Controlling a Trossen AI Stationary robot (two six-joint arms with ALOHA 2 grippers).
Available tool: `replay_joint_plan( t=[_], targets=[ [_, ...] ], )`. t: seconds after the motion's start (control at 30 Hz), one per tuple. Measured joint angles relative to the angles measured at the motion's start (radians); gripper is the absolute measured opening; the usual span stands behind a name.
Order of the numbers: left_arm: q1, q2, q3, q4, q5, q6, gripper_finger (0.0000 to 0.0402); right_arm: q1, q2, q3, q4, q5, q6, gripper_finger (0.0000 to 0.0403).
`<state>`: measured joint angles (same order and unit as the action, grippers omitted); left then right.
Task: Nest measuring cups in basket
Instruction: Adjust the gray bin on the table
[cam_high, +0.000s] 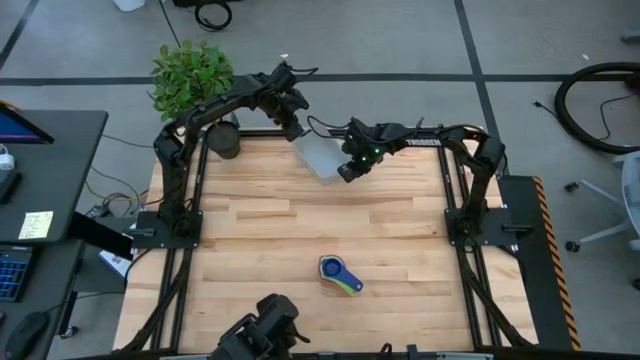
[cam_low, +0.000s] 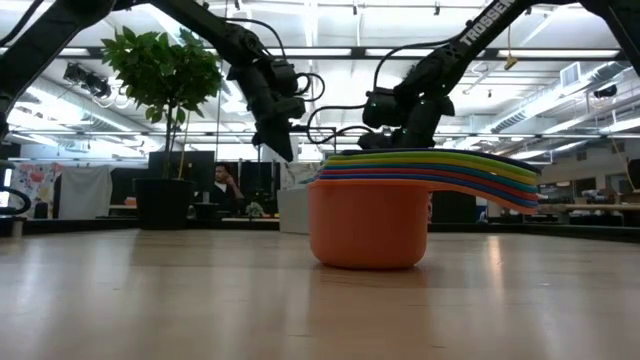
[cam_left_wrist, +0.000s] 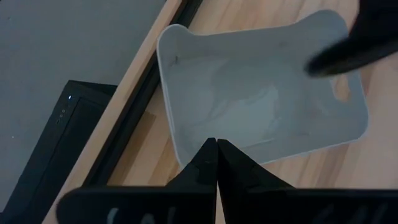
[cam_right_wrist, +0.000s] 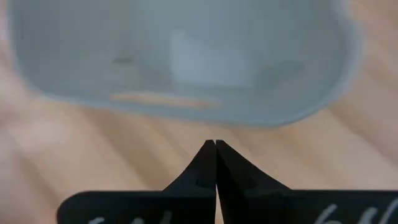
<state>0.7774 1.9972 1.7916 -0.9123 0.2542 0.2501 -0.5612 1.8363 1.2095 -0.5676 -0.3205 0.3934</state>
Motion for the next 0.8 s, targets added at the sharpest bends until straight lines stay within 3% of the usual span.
replay_joint_plan(
  t=[0.1,0.37,0.8],
  targets=[
    [0.010,0.000,0.000,-0.001,-0.002,0.000,0.0004,0.024,-0.010,0.000,0.041,-0.012,-0.003,0.0003],
    [0.019,0.000,0.000,-0.005,-0.001,0.002,0.0004,0.040,-0.011,0.000,0.136,0.087,0.004,0.0003],
    [0.018,0.000,0.000,-0.006,0.002,0.009,0.0004,-0.029,-0.010,0.000,0.202,0.186,-0.056,0.0003]
  ],
)
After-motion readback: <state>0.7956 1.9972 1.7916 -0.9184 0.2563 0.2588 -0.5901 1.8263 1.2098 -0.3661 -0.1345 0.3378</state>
